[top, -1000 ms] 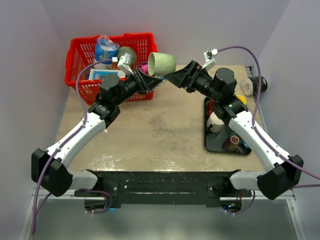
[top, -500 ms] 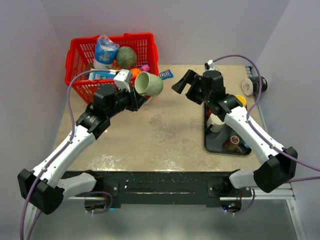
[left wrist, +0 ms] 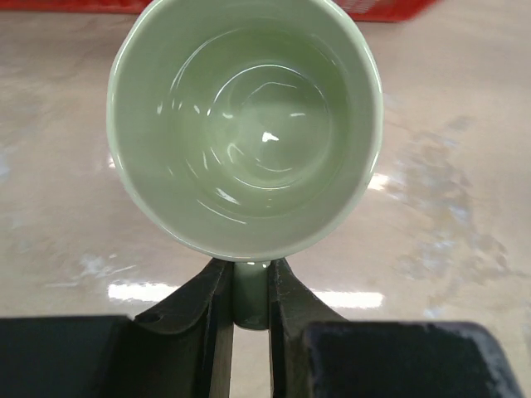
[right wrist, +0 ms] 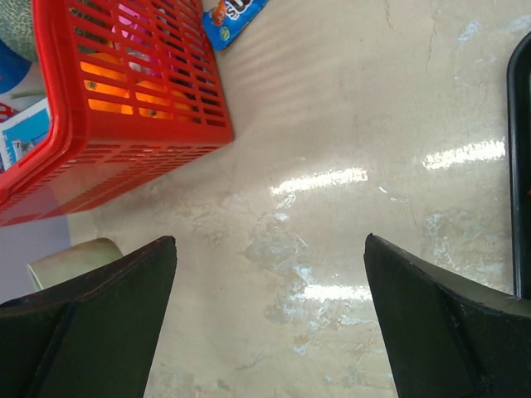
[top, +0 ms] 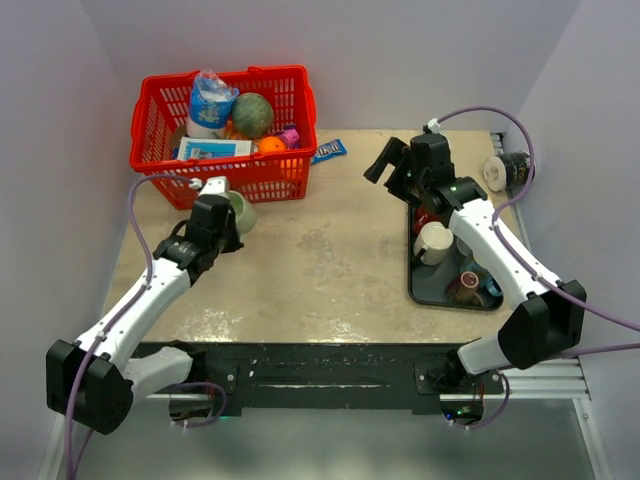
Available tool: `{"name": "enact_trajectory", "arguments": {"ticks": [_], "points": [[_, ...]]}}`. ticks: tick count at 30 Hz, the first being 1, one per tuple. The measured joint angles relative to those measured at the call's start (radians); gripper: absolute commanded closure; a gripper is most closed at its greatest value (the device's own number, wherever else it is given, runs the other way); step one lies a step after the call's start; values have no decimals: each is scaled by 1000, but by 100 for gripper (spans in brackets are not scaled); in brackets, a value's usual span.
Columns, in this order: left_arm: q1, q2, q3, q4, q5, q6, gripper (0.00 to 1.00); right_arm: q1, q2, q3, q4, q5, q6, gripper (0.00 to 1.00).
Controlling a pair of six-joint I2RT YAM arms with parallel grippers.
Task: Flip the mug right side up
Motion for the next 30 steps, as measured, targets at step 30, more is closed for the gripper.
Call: {"name": "enact_trajectory", "arguments": {"ticks": [30], "points": [[389, 191, -145, 7, -228, -87, 99, -60, 13, -28, -47, -98, -1, 1]]}}
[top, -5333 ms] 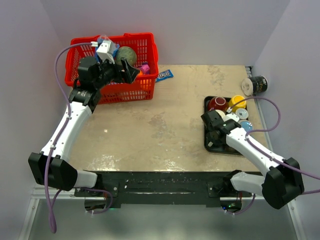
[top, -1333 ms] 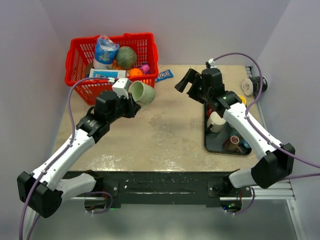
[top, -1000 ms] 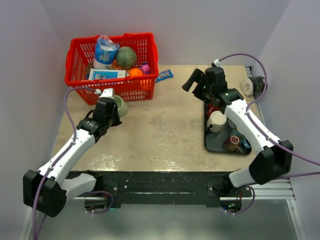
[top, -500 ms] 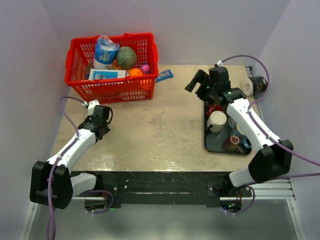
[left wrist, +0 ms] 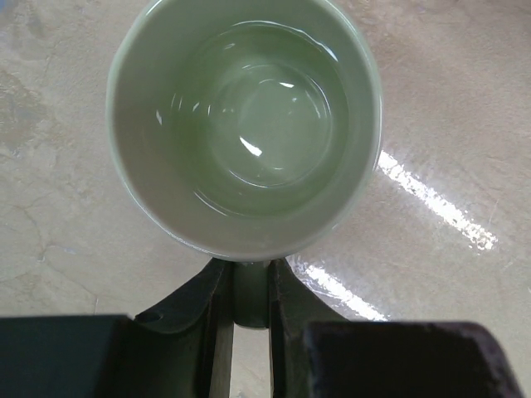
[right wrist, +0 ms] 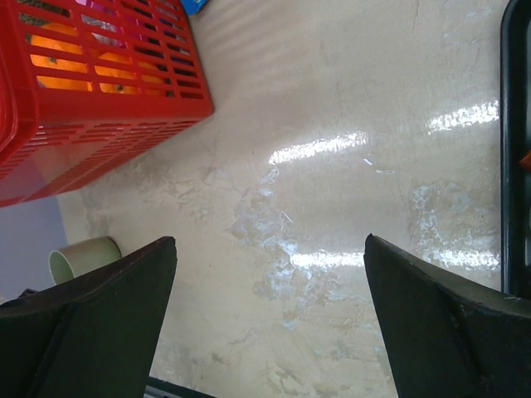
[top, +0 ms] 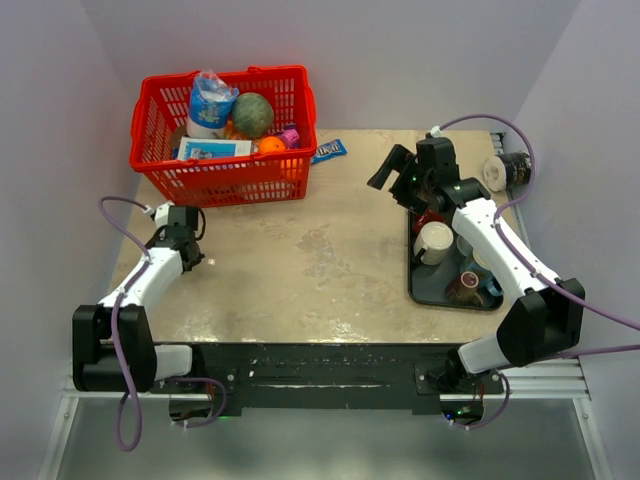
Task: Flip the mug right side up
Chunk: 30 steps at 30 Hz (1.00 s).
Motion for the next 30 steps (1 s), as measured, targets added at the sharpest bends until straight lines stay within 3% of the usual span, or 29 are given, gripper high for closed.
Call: {"name": "enact_trajectory", "arguments": {"ticks": [3, 4, 7, 13, 19, 26, 30], "points": [[24, 6, 7, 3, 23, 3, 79, 0, -1, -5, -4, 0, 1, 1], [36, 10, 10, 5, 26, 4, 61, 0, -1, -5, -8, 0, 2, 1], [49, 20, 16, 11, 37, 6, 39, 0, -1, -5, -18, 2, 2, 1], [49, 19, 23, 8, 55, 8, 16, 0, -1, -5, -52, 9, 0, 1], [49, -25, 91, -40, 58, 13, 1, 0, -1, -5, -69, 30, -9, 1], [49, -172, 204, -115, 44, 44, 1, -1, 16, 17, -169, 141, -24, 1], [49, -164, 371, -163, 47, 120, 1, -1, 54, 41, -251, 258, -18, 1]]}}
